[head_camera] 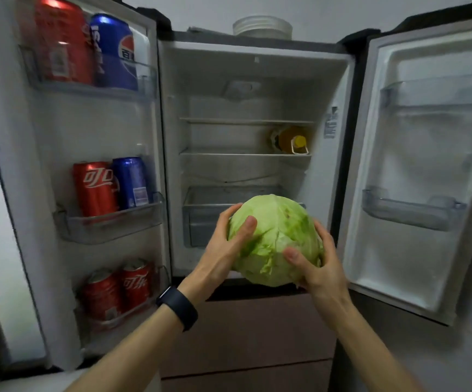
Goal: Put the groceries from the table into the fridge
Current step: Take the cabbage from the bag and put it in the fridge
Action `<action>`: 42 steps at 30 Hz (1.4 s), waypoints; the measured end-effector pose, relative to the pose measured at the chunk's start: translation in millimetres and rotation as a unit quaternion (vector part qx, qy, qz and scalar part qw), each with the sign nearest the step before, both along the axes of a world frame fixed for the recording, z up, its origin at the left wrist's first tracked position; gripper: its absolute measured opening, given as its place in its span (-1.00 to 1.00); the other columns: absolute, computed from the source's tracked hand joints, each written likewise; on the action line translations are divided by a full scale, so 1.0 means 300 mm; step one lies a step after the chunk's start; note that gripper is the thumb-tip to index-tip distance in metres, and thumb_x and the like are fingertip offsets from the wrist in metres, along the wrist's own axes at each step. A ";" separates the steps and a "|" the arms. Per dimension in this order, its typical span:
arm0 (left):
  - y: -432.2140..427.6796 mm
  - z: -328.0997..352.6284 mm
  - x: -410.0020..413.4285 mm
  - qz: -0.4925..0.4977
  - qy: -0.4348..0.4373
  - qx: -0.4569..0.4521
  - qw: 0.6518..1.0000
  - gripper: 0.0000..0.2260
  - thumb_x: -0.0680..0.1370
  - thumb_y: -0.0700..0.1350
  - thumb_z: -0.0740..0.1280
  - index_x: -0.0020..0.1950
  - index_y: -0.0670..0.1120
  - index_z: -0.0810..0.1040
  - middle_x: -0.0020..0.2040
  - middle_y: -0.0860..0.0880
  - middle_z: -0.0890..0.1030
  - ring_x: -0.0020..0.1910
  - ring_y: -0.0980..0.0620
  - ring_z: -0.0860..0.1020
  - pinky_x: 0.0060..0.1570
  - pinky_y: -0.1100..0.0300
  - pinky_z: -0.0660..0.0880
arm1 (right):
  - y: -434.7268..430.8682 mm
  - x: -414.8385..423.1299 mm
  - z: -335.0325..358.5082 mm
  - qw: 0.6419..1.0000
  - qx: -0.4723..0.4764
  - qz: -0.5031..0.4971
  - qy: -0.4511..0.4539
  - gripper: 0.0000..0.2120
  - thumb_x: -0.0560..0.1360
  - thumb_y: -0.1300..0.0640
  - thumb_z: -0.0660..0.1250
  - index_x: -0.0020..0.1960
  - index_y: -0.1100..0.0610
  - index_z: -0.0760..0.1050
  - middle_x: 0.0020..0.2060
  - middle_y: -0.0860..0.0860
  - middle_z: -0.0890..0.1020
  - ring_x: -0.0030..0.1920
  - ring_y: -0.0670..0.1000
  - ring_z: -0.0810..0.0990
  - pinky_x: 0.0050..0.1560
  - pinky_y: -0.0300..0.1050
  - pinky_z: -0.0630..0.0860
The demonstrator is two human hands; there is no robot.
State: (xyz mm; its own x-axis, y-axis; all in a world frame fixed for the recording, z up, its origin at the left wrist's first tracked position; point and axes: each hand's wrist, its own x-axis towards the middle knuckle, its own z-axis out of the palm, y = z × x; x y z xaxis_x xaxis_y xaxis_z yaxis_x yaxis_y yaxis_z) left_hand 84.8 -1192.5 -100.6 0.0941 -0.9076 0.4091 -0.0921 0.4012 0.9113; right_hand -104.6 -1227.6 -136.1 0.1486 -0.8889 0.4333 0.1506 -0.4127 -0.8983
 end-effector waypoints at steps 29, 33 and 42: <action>-1.182 0.061 0.305 0.257 0.110 0.074 0.957 -0.23 0.25 0.37 0.54 0.37 0.09 0.47 0.19 0.06 0.64 0.09 0.10 0.64 0.13 0.01 0.60 | -1.326 0.477 0.121 0.994 0.061 0.073 0.048 -0.22 0.16 -0.29 0.63 0.30 -0.15 0.44 0.08 -0.20 0.62 0.07 -0.11 0.64 0.02 0.12 0.67; -1.297 0.073 0.427 0.271 0.115 0.096 0.951 -0.15 0.20 0.46 0.48 0.37 0.06 0.47 0.16 0.02 0.66 0.07 0.03 0.66 0.12 -0.04 0.60 | -1.436 0.607 0.163 0.989 0.084 0.084 0.086 -0.29 0.15 -0.34 0.60 0.17 -0.03 0.55 -0.01 -0.12 0.70 -0.02 -0.04 0.69 -0.03 0.18 0.68; -1.457 0.014 0.607 0.277 0.079 0.144 0.947 -0.22 0.44 0.41 0.31 0.50 -0.05 0.35 0.31 -0.05 0.57 0.21 -0.04 0.58 0.25 0.07 0.50 | -1.596 0.770 0.146 0.980 0.049 0.054 0.183 -0.40 0.23 -0.40 0.49 0.14 -0.11 0.56 0.00 -0.03 0.70 -0.05 0.08 0.71 -0.30 0.11 0.69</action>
